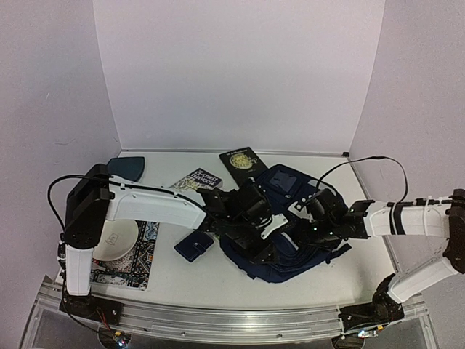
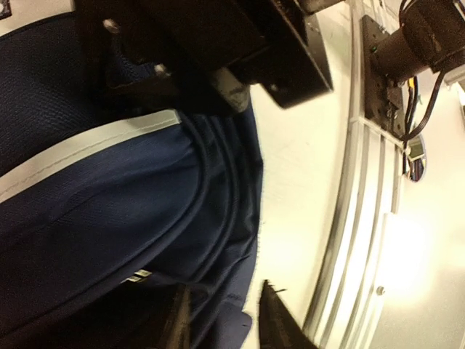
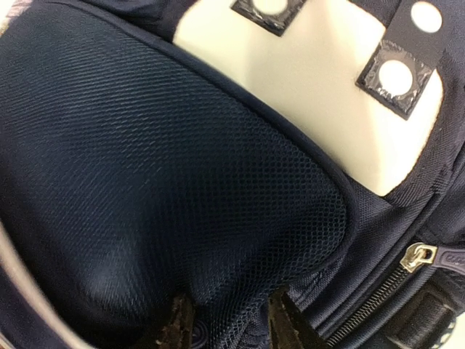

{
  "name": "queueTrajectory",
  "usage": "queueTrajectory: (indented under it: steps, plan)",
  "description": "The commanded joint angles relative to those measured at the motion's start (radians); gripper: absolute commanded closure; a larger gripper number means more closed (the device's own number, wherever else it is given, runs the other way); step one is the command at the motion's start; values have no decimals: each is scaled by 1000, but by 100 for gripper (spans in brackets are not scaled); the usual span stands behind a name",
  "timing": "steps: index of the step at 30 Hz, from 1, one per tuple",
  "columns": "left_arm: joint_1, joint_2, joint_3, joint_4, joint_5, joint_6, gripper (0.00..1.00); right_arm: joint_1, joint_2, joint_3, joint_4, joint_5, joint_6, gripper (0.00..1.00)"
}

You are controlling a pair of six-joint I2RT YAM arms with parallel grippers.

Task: Pack the student bag
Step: Zip the upper front pocket of the bag in the student bag, then grab the upper front pocket of the student bag.

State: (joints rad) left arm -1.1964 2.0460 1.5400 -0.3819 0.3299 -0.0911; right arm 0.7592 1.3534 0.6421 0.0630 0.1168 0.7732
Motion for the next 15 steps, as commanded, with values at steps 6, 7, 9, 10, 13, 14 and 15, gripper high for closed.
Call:
queueTrajectory:
  steps: [6, 7, 9, 10, 13, 14, 15]
  plan:
    - [23, -174, -113, 51, -157, -164, 41, 114, -153, 97, -59, 113, -37, 56]
    - [35, -182, -125, 54, -164, -193, 40, 129, -161, 100, -71, 132, -33, 55]
    - [70, -201, -154, 66, -171, -247, 39, 155, -171, 106, -91, 150, -28, 55]
    - [84, -209, -166, 75, -170, -272, 38, 167, -170, 111, -95, 154, -25, 55]
    - [124, -229, -190, 107, -150, -320, 36, 222, -145, 134, -98, 176, -20, 55]
    - [131, -229, -191, 117, -149, -333, 35, 231, -135, 143, -101, 183, -20, 55]
    - [140, -227, -192, 127, -142, -344, 35, 245, -116, 150, -102, 185, -19, 55]
